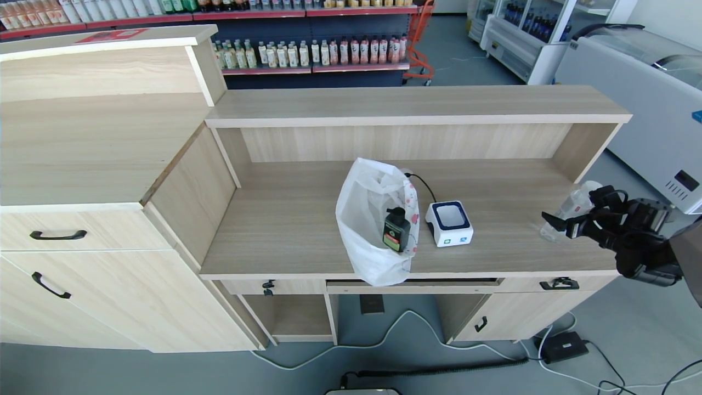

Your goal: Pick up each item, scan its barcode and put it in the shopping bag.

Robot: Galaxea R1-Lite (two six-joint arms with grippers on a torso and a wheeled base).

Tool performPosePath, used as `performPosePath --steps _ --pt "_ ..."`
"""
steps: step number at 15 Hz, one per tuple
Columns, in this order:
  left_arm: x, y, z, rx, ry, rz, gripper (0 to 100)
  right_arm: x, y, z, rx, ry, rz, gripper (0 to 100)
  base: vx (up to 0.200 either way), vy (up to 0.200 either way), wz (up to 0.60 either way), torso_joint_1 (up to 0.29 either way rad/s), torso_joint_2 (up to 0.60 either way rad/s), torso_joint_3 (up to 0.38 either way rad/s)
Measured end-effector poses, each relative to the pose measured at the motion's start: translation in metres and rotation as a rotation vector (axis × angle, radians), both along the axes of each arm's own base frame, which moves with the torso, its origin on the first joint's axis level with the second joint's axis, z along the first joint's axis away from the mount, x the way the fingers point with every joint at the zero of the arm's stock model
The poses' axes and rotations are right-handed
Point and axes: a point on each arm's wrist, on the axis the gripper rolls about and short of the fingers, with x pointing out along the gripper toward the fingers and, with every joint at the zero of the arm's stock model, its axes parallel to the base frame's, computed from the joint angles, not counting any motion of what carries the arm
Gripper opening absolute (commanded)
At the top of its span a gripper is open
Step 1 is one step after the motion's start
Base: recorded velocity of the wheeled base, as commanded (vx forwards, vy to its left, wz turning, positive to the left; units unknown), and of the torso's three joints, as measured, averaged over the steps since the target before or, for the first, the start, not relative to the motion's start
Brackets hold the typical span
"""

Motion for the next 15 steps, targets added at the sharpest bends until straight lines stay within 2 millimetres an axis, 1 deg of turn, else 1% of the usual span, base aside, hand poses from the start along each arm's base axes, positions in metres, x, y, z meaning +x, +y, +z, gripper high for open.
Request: performPosePath --steps 1,4,8,11,13,15 --pt "0.0 0.0 0.0 0.0 0.0 0.0 100 0.001 -0.002 0.001 0.0 0.001 -0.003 0 0.0 0.0 0.0 0.0 0.0 0.0" --pt "0.0 0.0 0.0 0.0 0.0 0.0 100 0.006 -0.003 0.001 -0.005 -0.011 -0.003 0 0.0 0.0 0.0 0.0 0.0 0.0" --pt "0.0 0.0 0.0 0.0 0.0 0.0 100 0.013 0.002 -0.006 -0.006 -0.013 0.01 0 0.0 0.0 0.0 0.0 0.0 0.0" --pt "0.0 0.0 0.0 0.0 0.0 0.0 100 0.015 0.003 -0.006 -0.008 -0.02 0.013 0 0.0 0.0 0.0 0.0 0.0 0.0" --pt "0.0 0.0 0.0 0.0 0.0 0.0 100 0.014 0.0 -0.005 -0.009 -0.023 0.008 0 0.0 0.0 0.0 0.0 0.0 0.0" --pt "0.0 0.0 0.0 0.0 0.0 0.0 100 0.012 -0.007 -0.005 -0.011 -0.026 -0.006 0 0.0 0.0 0.0 0.0 0.0 0.0"
